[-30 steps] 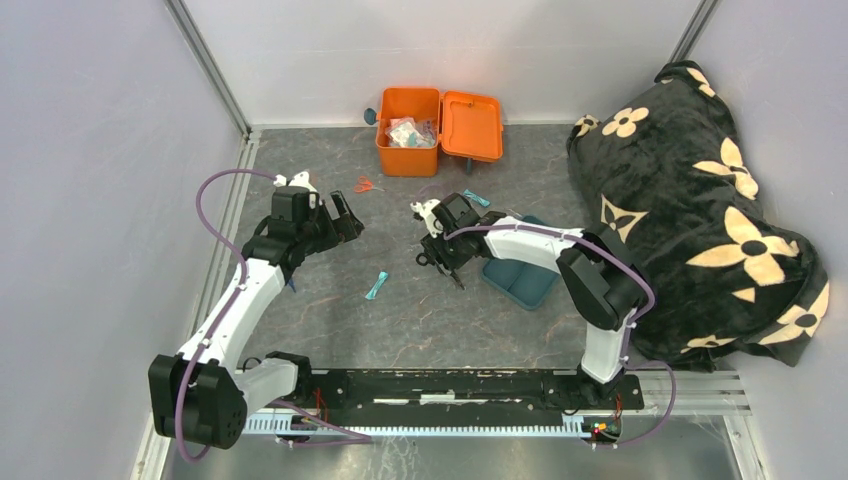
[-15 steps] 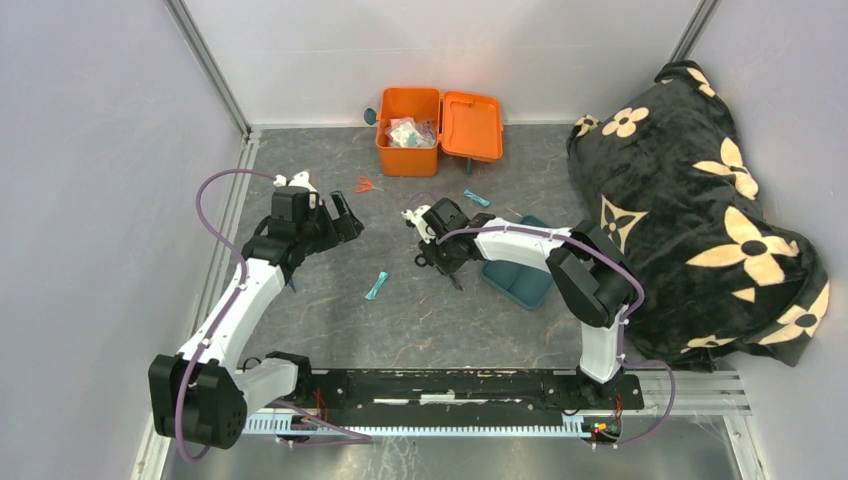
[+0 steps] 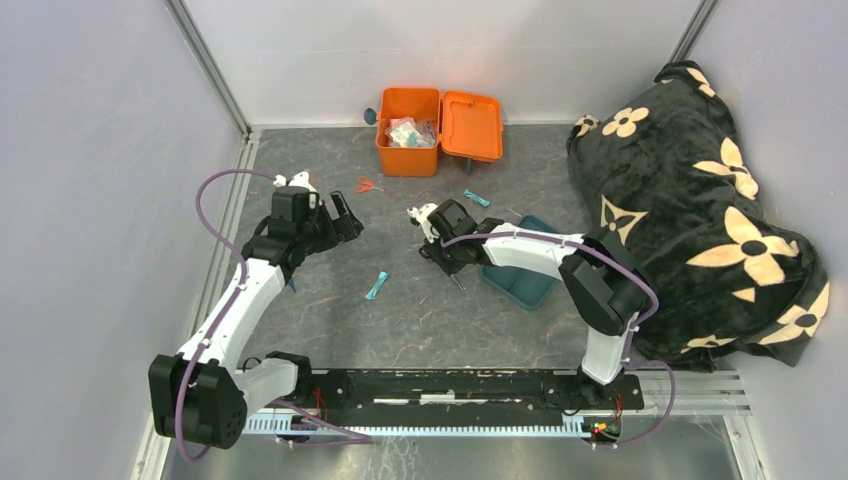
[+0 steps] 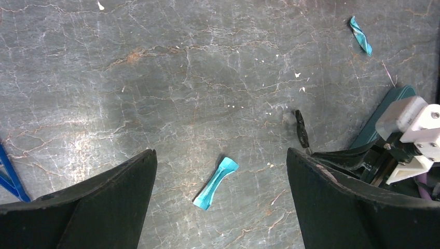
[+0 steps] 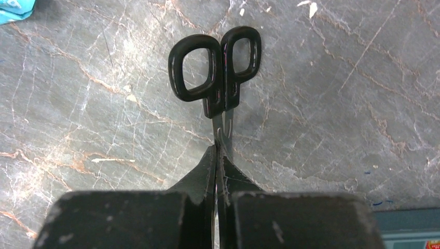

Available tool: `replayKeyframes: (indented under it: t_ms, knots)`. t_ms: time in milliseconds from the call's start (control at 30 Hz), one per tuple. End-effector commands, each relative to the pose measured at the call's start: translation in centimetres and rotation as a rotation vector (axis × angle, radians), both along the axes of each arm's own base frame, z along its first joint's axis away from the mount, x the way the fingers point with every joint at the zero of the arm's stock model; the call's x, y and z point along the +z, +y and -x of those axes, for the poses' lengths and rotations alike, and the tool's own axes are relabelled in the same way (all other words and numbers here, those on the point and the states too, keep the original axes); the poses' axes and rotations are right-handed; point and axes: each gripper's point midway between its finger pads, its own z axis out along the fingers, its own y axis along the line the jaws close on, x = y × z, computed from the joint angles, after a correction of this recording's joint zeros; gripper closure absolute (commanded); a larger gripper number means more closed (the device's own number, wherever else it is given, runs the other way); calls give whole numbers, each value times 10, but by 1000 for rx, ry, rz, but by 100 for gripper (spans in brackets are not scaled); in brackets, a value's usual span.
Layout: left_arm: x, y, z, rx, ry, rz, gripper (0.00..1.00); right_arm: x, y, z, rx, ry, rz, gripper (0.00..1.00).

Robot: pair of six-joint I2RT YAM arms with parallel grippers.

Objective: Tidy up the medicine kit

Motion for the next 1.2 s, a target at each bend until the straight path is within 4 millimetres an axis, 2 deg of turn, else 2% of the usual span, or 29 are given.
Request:
replayKeyframes:
  t_ms: [0, 367, 400, 500, 567, 767, 1000, 1067, 1167]
  knots:
    - [9, 2, 0, 8, -30, -2, 0, 28, -1, -6, -56, -58, -58, 100]
    - [10, 3, 3, 10, -34, -3, 0, 23, -5, -9, -81, -55, -43, 100]
    - [9, 3, 3, 10, -33, -3, 0, 23, -4, -10, -76, -56, -45, 96]
    - [9, 3, 4, 9, -32, -3, 0, 23, 2, -9, -49, -51, -55, 72]
    - [9, 3, 3, 7, -33, -1, 0, 21, 6, -9, -22, -36, -51, 62]
    - [8, 1, 3, 4, -28, 9, 0, 5, 8, -7, 8, -6, -6, 55]
    - [5, -2, 5, -2, -20, 25, 0, -14, 2, -7, 11, -11, 93, 56]
    - [4, -4, 5, -4, -17, 33, 0, -19, -3, -6, 7, -16, 125, 62]
    - [2, -8, 5, -14, -12, 59, 0, -26, -9, -2, 1, -10, 153, 81]
